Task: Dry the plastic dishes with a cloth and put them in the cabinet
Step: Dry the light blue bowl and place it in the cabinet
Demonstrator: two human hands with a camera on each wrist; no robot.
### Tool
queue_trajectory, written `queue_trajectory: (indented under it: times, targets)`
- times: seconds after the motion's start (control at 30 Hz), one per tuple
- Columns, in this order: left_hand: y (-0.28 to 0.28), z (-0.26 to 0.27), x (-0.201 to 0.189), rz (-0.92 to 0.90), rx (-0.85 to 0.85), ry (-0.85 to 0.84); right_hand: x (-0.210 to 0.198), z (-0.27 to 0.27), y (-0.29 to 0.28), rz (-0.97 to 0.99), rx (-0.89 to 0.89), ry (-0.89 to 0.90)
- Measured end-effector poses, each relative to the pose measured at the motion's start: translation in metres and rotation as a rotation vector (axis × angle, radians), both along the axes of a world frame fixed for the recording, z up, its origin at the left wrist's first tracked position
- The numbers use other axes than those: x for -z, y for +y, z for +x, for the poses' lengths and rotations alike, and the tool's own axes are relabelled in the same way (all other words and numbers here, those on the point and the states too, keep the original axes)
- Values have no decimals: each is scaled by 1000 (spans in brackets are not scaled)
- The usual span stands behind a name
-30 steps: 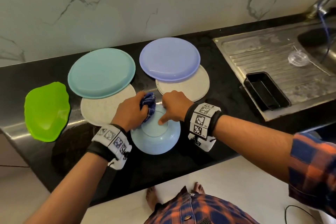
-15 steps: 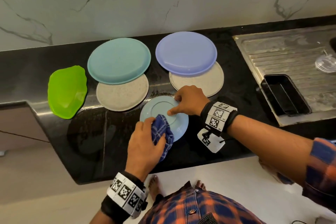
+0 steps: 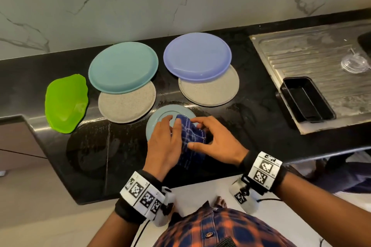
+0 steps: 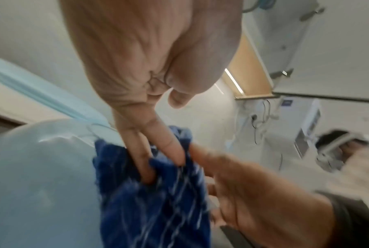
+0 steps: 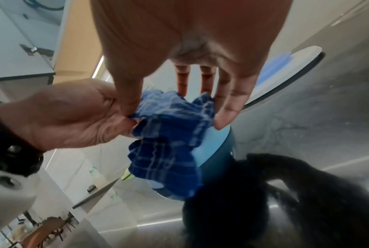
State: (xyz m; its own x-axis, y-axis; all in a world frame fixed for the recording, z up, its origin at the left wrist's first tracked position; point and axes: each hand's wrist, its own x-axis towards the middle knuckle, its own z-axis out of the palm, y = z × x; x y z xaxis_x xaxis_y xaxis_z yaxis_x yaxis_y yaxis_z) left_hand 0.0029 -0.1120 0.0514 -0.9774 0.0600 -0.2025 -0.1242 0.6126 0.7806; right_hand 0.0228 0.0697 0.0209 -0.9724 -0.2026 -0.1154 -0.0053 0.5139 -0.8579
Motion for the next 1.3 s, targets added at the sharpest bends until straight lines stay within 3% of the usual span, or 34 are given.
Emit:
queue_trajectory:
  times: [0.07, 0.13, 0.2, 0.3, 0.4, 0.47, 0.6, 0.83, 1.1, 1.3]
  targets:
    - [-3, -3, -3, 345, -64, -222, 4, 3, -3, 92, 40, 39]
    - [-13, -4, -1, 466, -94, -288, 7, 4, -8, 158, 78, 81]
    - [-27, -7, 8, 341, -86, -125, 11, 3, -10, 188, 95, 104]
    - [-46, -18, 24, -94, 41, 192, 12, -1, -8, 199, 119, 106]
    - [-52, -34, 41, -307, 191, 130, 13, -1, -8, 147, 234, 69]
    - [-51, -39, 48, -339, 213, 74, 15, 1, -8, 129, 308, 36]
    - [-55, -40, 51, -356, 229, 101, 17, 6, -15, 154, 288, 22]
    - [-63, -45, 56, -306, 243, 124, 15, -3, -25, 229, 129, -81]
    - [-66, -48, 52, -249, 236, 93, -29, -113, -24, 435, -126, -298]
    - [-65, -48, 52, -232, 238, 61, -45, -163, -83, 771, -454, -172]
